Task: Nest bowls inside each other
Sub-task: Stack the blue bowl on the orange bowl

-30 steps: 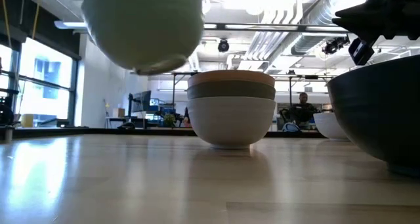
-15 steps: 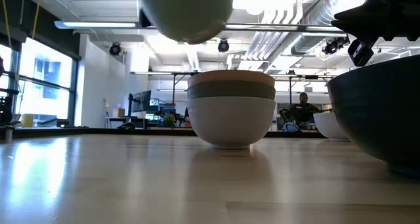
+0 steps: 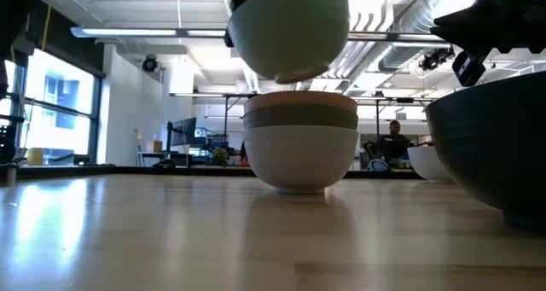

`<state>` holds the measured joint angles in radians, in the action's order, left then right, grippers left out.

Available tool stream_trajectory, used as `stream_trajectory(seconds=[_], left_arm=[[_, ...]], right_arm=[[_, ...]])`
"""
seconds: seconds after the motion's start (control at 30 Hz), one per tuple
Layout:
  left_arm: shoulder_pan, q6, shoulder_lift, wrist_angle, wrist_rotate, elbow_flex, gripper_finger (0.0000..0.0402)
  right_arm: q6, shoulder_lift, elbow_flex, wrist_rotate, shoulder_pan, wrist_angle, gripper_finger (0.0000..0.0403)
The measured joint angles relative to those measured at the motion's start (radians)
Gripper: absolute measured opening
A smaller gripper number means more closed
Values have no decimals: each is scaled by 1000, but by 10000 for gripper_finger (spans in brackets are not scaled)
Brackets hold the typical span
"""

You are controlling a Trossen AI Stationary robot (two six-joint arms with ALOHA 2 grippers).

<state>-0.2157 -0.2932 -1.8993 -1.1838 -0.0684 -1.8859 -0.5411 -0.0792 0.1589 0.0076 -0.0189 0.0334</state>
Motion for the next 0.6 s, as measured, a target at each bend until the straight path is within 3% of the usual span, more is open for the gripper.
stream_trajectory(seconds=[0.27, 0.6], left_arm=[[-17, 84, -121, -112, 36, -219, 0], [-63, 114, -135, -132, 45, -236, 0]], right_arm=[[0, 1, 0, -8, 0, 3, 44], [18, 1, 0, -11, 0, 9, 44]])
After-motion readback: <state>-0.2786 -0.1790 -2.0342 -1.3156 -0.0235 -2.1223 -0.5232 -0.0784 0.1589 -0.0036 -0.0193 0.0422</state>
